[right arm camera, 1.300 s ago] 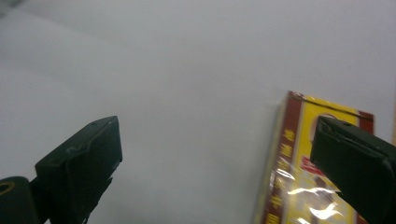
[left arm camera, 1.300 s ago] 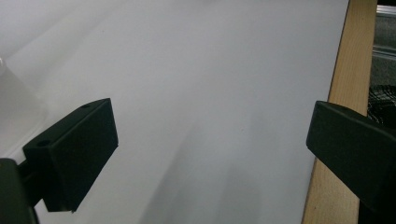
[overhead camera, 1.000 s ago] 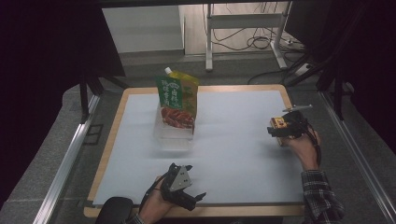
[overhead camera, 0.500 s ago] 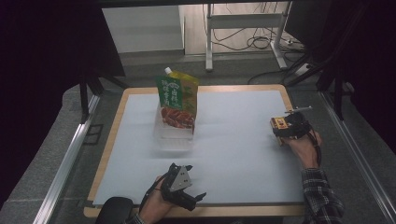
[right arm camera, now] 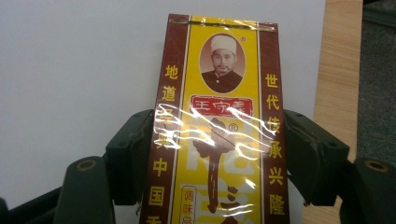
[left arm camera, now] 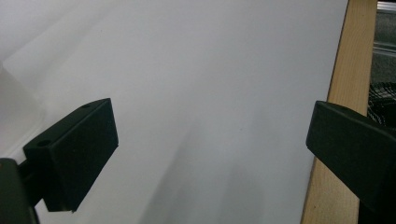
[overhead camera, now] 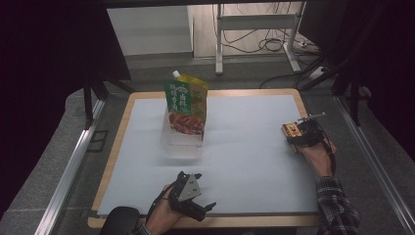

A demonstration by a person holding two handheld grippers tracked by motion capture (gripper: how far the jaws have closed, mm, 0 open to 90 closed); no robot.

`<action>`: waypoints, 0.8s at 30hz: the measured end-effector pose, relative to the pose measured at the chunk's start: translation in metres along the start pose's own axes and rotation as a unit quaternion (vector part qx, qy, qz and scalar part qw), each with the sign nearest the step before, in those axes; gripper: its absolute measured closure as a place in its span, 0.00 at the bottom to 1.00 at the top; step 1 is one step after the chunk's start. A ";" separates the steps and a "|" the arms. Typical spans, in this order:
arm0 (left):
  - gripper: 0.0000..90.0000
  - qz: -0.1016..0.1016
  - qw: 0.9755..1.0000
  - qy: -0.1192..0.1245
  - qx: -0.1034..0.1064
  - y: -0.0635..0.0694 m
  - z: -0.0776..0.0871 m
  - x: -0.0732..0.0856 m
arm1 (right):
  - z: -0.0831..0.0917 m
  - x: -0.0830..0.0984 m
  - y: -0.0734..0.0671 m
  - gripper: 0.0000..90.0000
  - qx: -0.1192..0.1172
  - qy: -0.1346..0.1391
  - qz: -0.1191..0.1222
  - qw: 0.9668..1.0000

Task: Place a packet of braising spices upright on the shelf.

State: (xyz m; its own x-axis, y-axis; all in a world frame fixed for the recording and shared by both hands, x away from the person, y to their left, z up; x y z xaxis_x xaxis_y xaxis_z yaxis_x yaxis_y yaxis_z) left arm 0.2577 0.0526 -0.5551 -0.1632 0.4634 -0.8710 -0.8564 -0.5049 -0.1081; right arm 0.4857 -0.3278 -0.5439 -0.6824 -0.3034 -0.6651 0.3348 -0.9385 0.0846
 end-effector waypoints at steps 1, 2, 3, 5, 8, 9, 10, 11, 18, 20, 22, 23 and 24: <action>0.02 0.000 1.000 0.001 0.000 0.000 0.000 0.000 | 0.000 0.000 0.000 0.35 -0.001 -0.001 -0.001 1.000; 0.02 0.000 1.000 0.001 0.000 0.000 0.000 0.000 | 0.000 0.000 0.000 0.35 -0.001 -0.001 -0.001 1.000; 0.02 0.000 1.000 0.000 -0.001 -0.001 0.000 0.000 | 0.001 0.001 0.000 0.35 -0.005 -0.001 0.002 1.000; 0.02 0.000 1.000 0.001 -0.001 -0.001 0.000 0.000 | 0.002 0.001 0.000 0.35 -0.006 -0.001 0.002 1.000; 0.02 0.002 1.000 0.003 -0.002 -0.001 0.001 -0.001 | 0.006 0.001 0.000 0.35 -0.010 0.007 0.004 1.000; 0.02 0.002 1.000 0.003 -0.002 -0.001 0.001 -0.001 | 0.008 0.000 0.000 0.35 -0.012 0.012 0.005 1.000; 0.02 0.002 1.000 0.003 -0.002 -0.001 0.001 -0.001 | 0.008 0.000 0.000 0.35 -0.012 0.012 0.005 1.000; 0.02 0.002 1.000 0.003 -0.002 -0.001 0.001 -0.001 | 0.012 -0.001 -0.003 0.35 -0.019 0.017 0.009 1.000; 0.02 0.002 1.000 0.005 -0.004 -0.001 0.002 -0.001 | 0.022 -0.005 -0.016 0.35 -0.037 0.034 0.026 0.998; 0.02 0.003 1.000 0.006 -0.004 -0.002 0.002 -0.001 | 0.023 -0.004 -0.020 0.35 -0.040 0.034 0.035 0.998; 0.02 0.003 1.000 0.006 -0.004 -0.002 0.003 -0.001 | 0.024 -0.002 -0.024 0.35 -0.046 0.033 0.039 0.998; 0.02 0.003 1.000 0.007 -0.004 -0.002 0.003 -0.001 | 0.025 -0.002 -0.026 0.35 -0.050 0.033 0.041 0.997; 0.02 0.003 1.000 0.007 -0.004 -0.002 0.003 -0.001 | 0.026 -0.001 -0.029 0.35 -0.055 0.034 0.046 0.997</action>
Point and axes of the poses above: each handheld gripper's, and its own axes: z roughly backward along the jaws, x roughly out of its underside, y roughly to its right, the point moved 5 cm from there along -z, roughly forward along the jaws, and after that the axes turned 6 degrees about y, right-handed, at the moved point
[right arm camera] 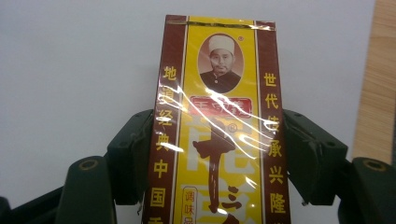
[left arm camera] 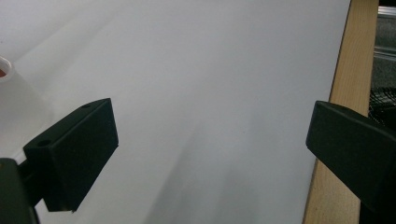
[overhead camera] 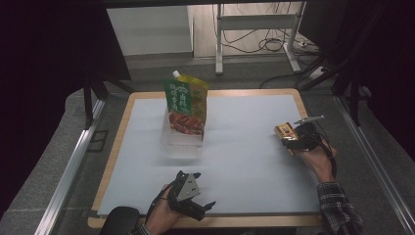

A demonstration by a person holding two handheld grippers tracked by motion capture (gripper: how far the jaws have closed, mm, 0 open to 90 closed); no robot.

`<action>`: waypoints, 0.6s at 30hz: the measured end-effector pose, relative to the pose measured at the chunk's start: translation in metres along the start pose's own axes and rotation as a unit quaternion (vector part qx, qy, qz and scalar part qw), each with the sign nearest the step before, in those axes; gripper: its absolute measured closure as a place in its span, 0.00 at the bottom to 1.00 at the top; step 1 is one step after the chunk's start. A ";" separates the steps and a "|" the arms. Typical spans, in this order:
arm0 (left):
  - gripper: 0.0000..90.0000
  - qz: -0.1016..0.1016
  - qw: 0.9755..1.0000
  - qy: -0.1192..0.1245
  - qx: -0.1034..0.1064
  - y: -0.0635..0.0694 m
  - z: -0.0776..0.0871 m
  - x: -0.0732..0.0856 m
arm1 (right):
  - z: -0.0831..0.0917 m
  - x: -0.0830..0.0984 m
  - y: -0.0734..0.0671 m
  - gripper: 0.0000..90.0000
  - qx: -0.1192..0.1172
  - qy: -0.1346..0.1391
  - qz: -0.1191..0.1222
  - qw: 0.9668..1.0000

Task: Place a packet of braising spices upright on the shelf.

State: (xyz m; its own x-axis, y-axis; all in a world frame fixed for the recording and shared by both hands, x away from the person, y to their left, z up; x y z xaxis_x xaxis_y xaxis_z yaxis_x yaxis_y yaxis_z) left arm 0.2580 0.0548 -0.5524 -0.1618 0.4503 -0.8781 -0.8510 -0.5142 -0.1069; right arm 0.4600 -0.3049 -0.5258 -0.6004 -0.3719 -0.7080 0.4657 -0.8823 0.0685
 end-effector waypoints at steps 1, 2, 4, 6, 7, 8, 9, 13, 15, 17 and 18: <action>0.02 0.000 1.000 0.000 0.000 0.000 0.000 0.000 | 0.001 0.000 -0.003 0.35 -0.004 0.000 0.000 1.000; 0.02 0.000 1.000 0.000 0.000 0.000 0.000 0.000 | 0.002 0.000 -0.006 0.35 -0.009 0.003 0.004 1.000; 0.02 0.000 1.000 0.000 0.000 0.000 0.000 0.000 | 0.004 0.000 -0.013 0.35 -0.018 0.005 0.010 1.000; 0.02 0.000 1.000 0.000 0.000 0.000 0.000 0.000 | 0.005 -0.001 -0.017 0.35 -0.023 0.007 0.013 1.000; 0.02 0.000 1.000 0.000 0.000 0.000 0.000 0.000 | 0.006 -0.001 -0.021 0.35 -0.027 0.008 0.020 0.999; 0.02 -0.001 1.000 0.000 0.000 0.000 0.000 0.000 | 0.008 -0.002 -0.026 0.35 -0.034 0.008 0.027 0.999; 0.02 -0.001 1.000 0.000 0.000 0.000 0.000 0.000 | 0.008 -0.002 -0.029 0.35 -0.037 0.009 0.029 0.999; 0.02 -0.001 1.000 0.000 0.000 0.000 0.000 0.000 | 0.012 0.001 -0.040 0.35 -0.052 0.010 0.040 0.998; 0.02 -0.001 1.000 0.000 0.000 0.000 0.000 0.000 | 0.013 0.002 -0.045 0.35 -0.059 0.009 0.044 0.997; 0.02 0.001 1.000 0.002 0.000 0.001 -0.001 0.000 | 0.015 0.003 -0.052 0.35 -0.070 0.008 0.051 0.996; 0.02 0.001 1.000 0.001 -0.001 0.001 -0.001 0.000 | 0.016 0.004 -0.056 0.35 -0.074 0.008 0.055 0.996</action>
Point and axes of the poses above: each handheld gripper's, and its own axes: z roughly backward along the jaws, x roughly out of its underside, y roughly to its right, the point moved 5 cm from there along -z, roughly forward along the jaws, and after that the axes turned 6 degrees about y, right-handed, at the moved point
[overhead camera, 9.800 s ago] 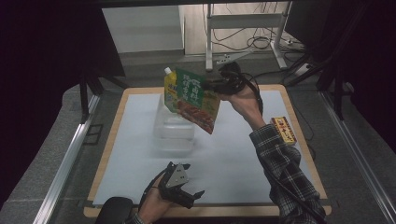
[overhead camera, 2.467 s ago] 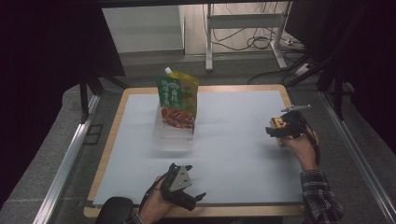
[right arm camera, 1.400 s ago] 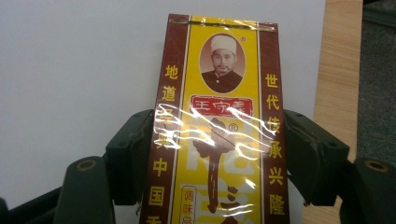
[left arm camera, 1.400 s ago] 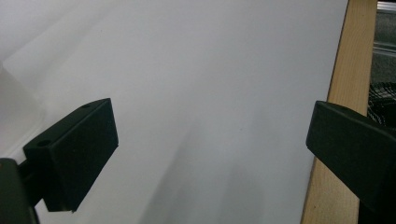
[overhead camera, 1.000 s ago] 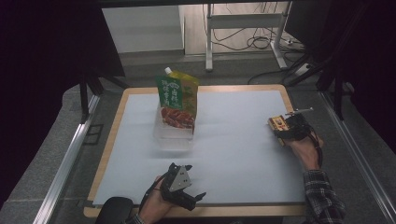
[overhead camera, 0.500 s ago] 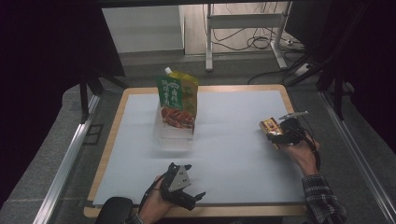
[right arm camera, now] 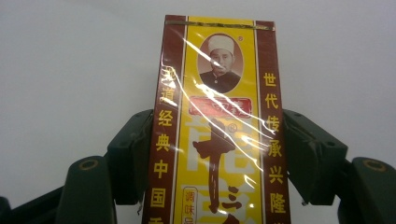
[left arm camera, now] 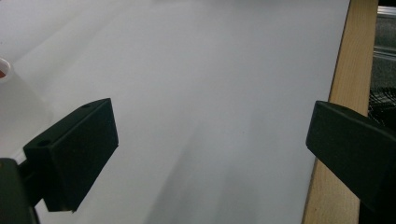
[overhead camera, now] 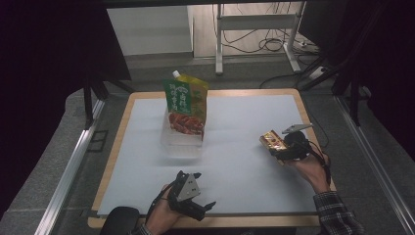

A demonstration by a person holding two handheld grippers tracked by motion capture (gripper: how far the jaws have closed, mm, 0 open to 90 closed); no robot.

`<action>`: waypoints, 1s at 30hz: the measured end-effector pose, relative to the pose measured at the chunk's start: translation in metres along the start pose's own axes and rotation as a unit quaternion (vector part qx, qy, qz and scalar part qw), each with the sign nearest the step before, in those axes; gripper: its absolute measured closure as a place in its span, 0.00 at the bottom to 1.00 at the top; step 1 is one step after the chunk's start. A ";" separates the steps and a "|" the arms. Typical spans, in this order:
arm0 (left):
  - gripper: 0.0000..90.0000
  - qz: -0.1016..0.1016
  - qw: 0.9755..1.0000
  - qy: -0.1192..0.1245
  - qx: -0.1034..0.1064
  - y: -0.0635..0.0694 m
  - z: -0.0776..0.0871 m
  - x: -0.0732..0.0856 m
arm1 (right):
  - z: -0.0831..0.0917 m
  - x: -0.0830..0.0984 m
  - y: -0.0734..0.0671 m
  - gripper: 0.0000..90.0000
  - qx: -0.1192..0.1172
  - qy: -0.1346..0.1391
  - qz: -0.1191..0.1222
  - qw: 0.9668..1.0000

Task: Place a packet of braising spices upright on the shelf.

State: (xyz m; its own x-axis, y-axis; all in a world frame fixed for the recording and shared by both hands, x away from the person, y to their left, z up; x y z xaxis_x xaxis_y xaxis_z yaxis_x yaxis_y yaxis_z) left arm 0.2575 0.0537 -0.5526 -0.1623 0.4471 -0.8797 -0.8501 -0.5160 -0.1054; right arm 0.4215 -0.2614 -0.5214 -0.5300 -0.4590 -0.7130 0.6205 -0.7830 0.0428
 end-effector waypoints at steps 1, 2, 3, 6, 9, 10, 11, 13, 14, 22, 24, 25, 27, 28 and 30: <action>0.02 0.000 1.000 0.000 0.000 0.000 0.000 0.000 | 0.000 0.000 -0.003 0.35 -0.003 0.000 0.004 1.000; 0.02 -0.002 1.000 -0.001 0.000 0.000 0.000 0.000 | 0.000 0.000 -0.008 0.35 -0.009 0.000 0.011 1.000; 0.02 -0.002 1.000 -0.001 0.000 0.000 0.000 0.000 | 0.001 0.000 -0.012 0.35 -0.013 0.000 0.016 1.000; 0.02 -0.002 1.000 -0.001 0.000 0.000 0.000 0.000 | 0.001 0.000 -0.025 0.35 -0.027 0.001 0.030 0.999; 0.02 -0.002 1.000 -0.001 0.000 0.000 0.000 0.000 | 0.002 0.000 -0.032 0.35 -0.035 -0.001 0.039 0.999; 0.02 -0.001 1.000 0.000 0.000 0.000 0.000 0.000 | 0.002 0.001 -0.039 0.35 -0.044 0.000 0.048 0.998; 0.02 -0.001 1.000 0.000 0.000 0.000 0.000 0.000 | 0.002 0.001 -0.039 0.35 -0.044 0.000 0.048 0.998; 0.02 -0.002 1.000 0.000 -0.001 -0.001 0.000 0.000 | 0.001 0.002 -0.049 0.35 -0.058 -0.002 0.055 0.997; 0.02 -0.002 1.000 0.000 -0.001 -0.001 0.000 0.000 | 0.001 0.003 -0.053 0.35 -0.061 -0.004 0.058 0.996; 0.02 -0.002 1.000 -0.001 0.000 0.000 0.000 0.000 | -0.010 0.015 -0.068 0.35 -0.075 -0.039 0.096 0.992; 0.02 -0.003 1.000 -0.002 0.000 0.000 0.000 0.000 | -0.013 0.018 -0.067 0.34 -0.077 -0.050 0.095 0.991; 0.02 -0.003 1.000 -0.002 0.000 0.000 0.000 0.000 | -0.014 0.019 -0.066 0.34 -0.079 -0.052 0.093 0.991; 0.02 -0.004 1.000 -0.004 0.000 -0.001 0.000 0.001 | -0.014 0.019 -0.065 0.30 -0.082 -0.054 0.087 0.991; 0.02 -0.003 1.000 -0.003 0.000 -0.001 0.000 0.001 | -0.014 0.018 -0.064 0.29 -0.081 -0.052 0.087 0.992; 0.02 -0.001 1.000 -0.003 -0.001 -0.001 -0.001 0.001 | -0.012 0.016 -0.063 0.27 -0.080 -0.060 0.084 0.991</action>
Point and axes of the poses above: each handheld gripper's, and its own axes: z roughly backward along the jaws, x roughly out of its underside, y roughly to its right, the point moved 5 cm from there along -z, roughly forward along the jaws, and after that the axes turned 6 degrees about y, right-handed, at the moved point
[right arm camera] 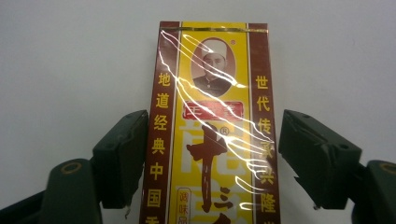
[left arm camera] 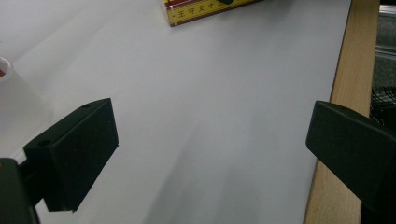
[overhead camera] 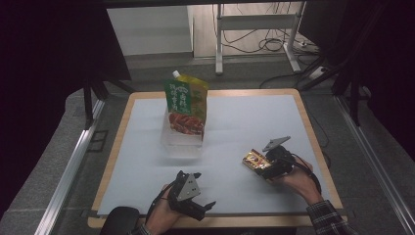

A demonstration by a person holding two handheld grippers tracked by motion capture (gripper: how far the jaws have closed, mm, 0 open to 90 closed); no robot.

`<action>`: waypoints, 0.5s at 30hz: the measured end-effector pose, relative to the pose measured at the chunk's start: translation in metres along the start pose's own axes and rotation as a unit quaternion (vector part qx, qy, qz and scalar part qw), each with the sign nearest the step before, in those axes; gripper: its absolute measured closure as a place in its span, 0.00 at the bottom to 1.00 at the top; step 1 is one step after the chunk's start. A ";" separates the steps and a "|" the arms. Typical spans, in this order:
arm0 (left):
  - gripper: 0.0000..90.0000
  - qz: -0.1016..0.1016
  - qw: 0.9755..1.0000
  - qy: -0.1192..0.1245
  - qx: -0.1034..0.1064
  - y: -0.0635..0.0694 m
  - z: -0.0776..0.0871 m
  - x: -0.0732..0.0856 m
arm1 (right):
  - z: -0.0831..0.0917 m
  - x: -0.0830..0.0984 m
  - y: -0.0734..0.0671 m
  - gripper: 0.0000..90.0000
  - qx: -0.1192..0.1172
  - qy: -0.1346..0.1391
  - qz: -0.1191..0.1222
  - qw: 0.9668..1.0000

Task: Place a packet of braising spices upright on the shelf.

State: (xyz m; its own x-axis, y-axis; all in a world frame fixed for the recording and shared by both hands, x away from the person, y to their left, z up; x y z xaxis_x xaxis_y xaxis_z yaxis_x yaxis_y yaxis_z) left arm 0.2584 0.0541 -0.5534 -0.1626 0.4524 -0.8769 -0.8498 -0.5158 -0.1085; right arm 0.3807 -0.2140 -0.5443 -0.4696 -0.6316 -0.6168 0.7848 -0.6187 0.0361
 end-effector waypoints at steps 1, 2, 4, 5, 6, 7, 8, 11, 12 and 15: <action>0.02 0.000 1.000 -0.001 0.000 0.000 0.000 0.000 | 0.001 -0.001 0.000 0.27 0.000 -0.002 -0.001 1.000; 0.02 0.000 1.000 -0.002 0.000 0.000 -0.001 0.000 | 0.001 -0.002 0.001 0.27 -0.001 -0.004 -0.003 1.000; 0.02 -0.001 1.000 -0.002 0.000 0.001 -0.001 0.000 | 0.002 -0.005 0.000 0.27 -0.009 -0.016 -0.007 1.000; 0.02 0.001 1.000 -0.001 0.000 0.001 -0.002 0.000 | 0.002 -0.006 -0.001 0.27 -0.010 -0.019 -0.005 1.000; 0.02 -0.001 1.000 -0.003 0.001 0.001 -0.001 0.000 | 0.001 -0.007 -0.002 0.27 -0.015 -0.025 -0.004 1.000; 0.02 -0.001 1.000 -0.003 0.001 0.001 -0.002 0.000 | 0.000 -0.008 -0.002 0.27 -0.016 -0.032 -0.002 0.999; 0.02 0.000 1.000 -0.004 0.001 0.001 -0.002 0.000 | 0.000 -0.009 -0.002 0.27 -0.015 -0.039 0.000 0.999; 0.02 -0.001 1.000 -0.004 0.001 0.001 -0.002 0.000 | -0.002 -0.012 -0.001 0.27 -0.014 -0.052 0.003 0.999; 0.02 -0.002 1.000 -0.004 0.000 0.001 -0.002 0.000 | -0.003 -0.015 0.000 0.28 -0.011 -0.066 0.006 0.998; 0.02 -0.003 1.000 -0.005 0.000 0.001 -0.002 0.001 | -0.007 -0.019 0.000 0.28 -0.016 -0.084 0.005 0.996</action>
State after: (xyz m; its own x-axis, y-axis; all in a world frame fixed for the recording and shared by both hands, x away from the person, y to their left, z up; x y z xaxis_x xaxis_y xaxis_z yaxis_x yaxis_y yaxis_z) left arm 0.2583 0.0524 -0.5548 -0.1633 0.4627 -0.8713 -0.8509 -0.5130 -0.1130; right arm 0.3925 -0.1988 -0.5382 -0.5212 -0.7079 -0.4767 0.8005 -0.5992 0.0144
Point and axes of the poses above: each handheld gripper's, and its own axes: z roughly backward along the jaws, x roughly out of its underside, y roughly to its right, the point moved 5 cm from there along -z, roughly forward along the jaws, and after that the axes turned 6 degrees about y, right-handed, at the moved point
